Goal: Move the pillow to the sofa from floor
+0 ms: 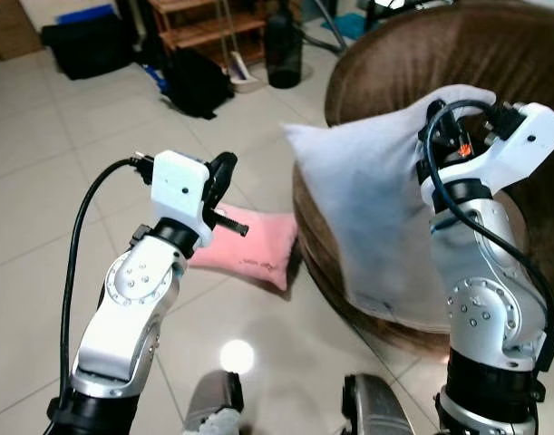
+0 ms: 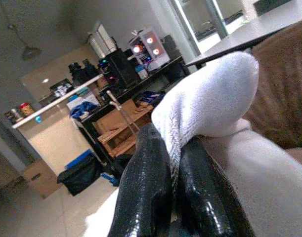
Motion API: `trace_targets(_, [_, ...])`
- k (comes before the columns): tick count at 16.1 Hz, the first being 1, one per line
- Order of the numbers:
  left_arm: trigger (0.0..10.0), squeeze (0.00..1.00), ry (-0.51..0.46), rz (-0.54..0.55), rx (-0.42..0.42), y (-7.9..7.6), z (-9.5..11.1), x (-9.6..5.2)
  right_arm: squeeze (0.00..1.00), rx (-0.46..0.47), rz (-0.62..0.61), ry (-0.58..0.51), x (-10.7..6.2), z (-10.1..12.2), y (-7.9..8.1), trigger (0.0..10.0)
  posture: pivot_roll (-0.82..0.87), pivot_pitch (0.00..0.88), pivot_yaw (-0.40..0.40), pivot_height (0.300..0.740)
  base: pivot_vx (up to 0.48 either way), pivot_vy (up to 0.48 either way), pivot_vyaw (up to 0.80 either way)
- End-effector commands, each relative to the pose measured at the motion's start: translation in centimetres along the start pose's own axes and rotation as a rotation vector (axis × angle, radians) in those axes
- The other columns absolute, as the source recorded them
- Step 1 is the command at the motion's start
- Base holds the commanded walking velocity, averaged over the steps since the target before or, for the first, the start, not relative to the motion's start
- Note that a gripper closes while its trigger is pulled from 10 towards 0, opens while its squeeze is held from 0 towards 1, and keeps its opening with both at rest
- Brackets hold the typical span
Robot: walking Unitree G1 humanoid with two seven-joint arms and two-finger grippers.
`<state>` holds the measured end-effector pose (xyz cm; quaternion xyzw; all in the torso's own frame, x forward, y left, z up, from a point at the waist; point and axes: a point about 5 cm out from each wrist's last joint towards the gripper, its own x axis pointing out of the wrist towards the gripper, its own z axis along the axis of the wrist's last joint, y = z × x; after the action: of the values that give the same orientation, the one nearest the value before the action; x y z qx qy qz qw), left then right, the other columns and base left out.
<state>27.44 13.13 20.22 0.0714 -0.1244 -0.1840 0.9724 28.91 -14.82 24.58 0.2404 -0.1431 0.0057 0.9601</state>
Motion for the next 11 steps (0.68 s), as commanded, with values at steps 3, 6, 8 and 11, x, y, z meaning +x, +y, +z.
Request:
trace_targets(3, [10.0,0.0,0.017,0.014,-0.017,0.19,-0.43,-0.21,0.0,0.001,0.038,-0.03,-0.24,0.47,0.5,10.0,-0.08,0.0,0.048,0.714,0.0,0.0,0.0])
trace_targets(6, [10.0,0.0,0.013,0.025,-0.023,0.28,-0.51,-0.28,0.0,-0.001,0.042,-0.019,-0.42,0.21,0.42,10.0,-0.08,0.0,0.047,0.734,0.0,0.0,0.0])
trace_targets(8, [10.0,0.0,0.028,0.032,-0.038,0.23,-0.79,-0.48,0.0,0.003,0.054,-0.009,-0.53,-0.03,0.59,10.0,-0.08,0.0,0.041,0.74,0.0,0.0,0.0])
trace_targets(11, [10.0,0.0,0.02,0.028,-0.019,0.19,-0.79,-0.61,0.0,0.004,0.055,0.0,-0.62,-0.29,0.61,10.0,-0.08,0.0,0.041,0.74,0.0,0.0,0.0])
